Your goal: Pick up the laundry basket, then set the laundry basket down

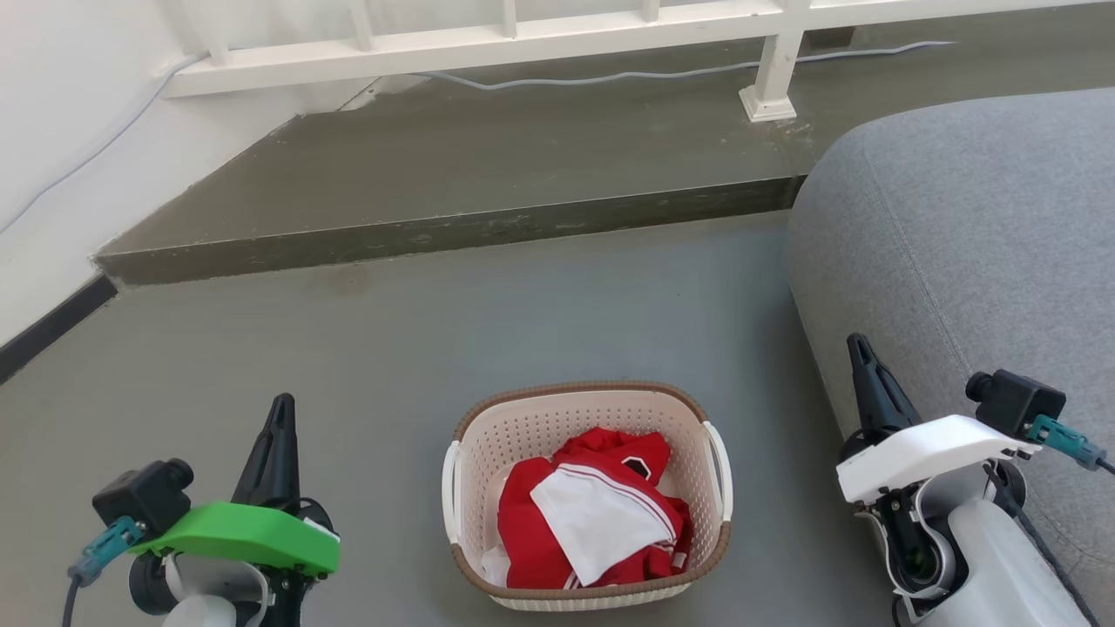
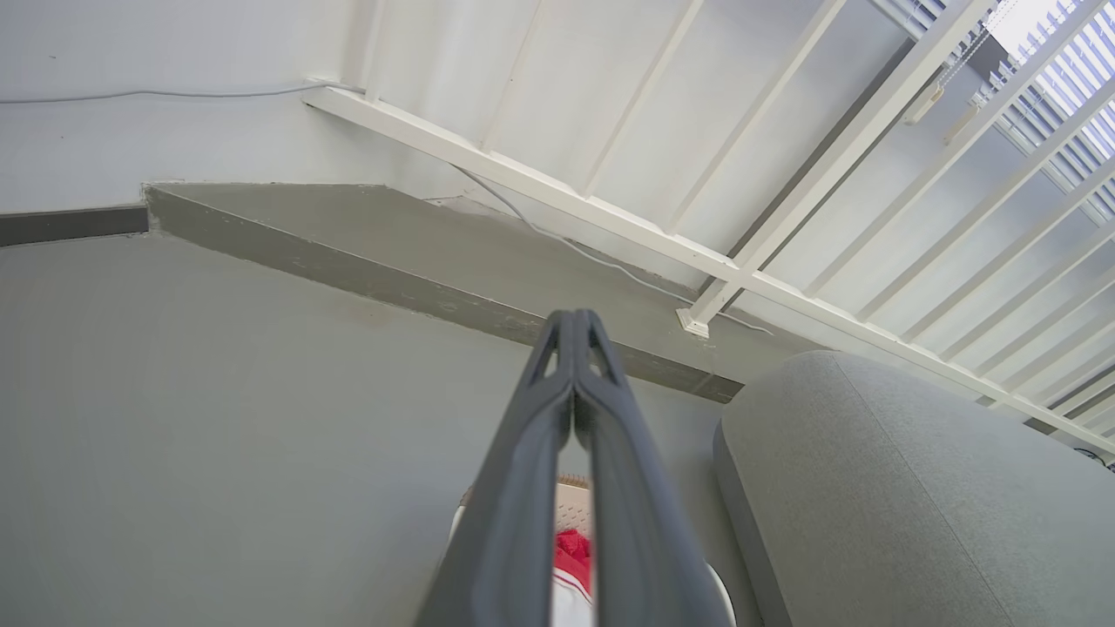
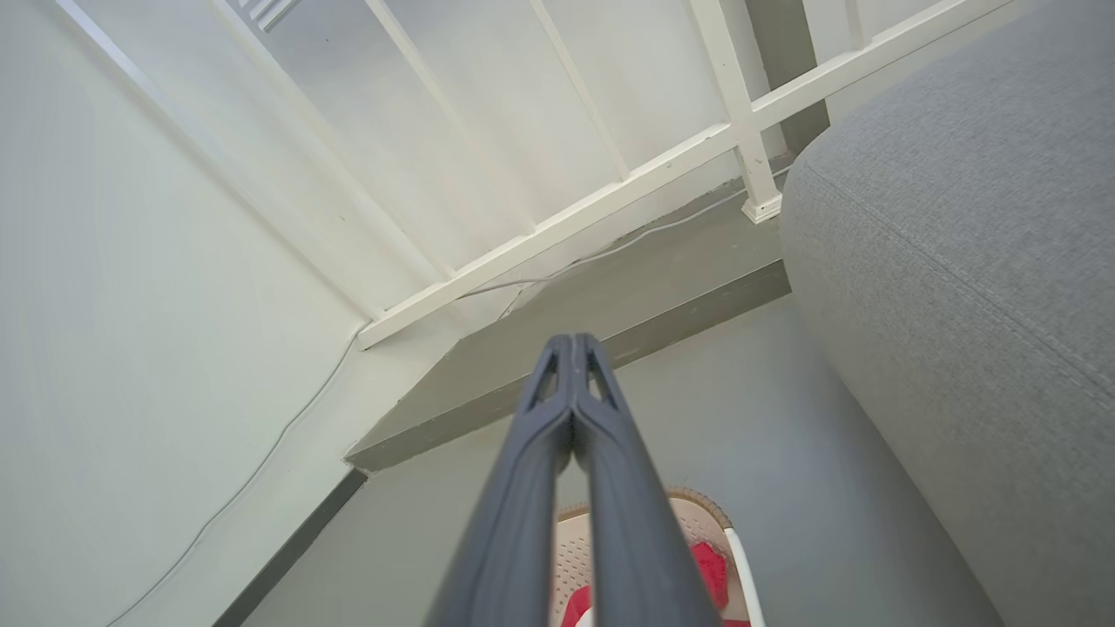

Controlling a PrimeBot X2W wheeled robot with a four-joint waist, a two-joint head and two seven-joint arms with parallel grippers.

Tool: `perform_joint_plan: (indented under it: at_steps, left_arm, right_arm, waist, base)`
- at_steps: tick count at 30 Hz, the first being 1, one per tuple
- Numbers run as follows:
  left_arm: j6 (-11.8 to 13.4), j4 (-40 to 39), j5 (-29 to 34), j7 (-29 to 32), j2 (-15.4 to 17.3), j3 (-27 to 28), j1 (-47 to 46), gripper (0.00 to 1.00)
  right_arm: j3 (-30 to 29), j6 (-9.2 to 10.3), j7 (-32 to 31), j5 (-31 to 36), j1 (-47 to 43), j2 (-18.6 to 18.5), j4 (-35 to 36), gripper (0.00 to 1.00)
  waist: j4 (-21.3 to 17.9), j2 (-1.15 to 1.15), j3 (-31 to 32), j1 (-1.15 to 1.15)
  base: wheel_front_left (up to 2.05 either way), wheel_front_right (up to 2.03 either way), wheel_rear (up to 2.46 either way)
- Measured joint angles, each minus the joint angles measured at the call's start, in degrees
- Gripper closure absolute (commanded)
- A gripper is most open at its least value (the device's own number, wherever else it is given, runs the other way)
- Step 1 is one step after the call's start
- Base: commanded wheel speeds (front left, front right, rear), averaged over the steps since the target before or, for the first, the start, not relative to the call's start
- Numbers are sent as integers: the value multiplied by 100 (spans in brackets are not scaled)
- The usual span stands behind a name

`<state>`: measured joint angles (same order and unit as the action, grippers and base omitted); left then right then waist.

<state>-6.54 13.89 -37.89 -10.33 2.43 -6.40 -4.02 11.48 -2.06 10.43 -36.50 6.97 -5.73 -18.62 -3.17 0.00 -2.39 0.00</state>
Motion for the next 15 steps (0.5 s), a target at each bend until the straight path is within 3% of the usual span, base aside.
perform_joint_plan:
  at_steps: [15]
  left_arm:
    - [0, 33, -995, 328, -4, 205, -1, 100]
  right_arm:
    - [-356, -94, -324, -1040, -18, 44, 37, 100]
  waist:
    - [60, 0, 42, 0]
  base:
    - [0, 0, 0]
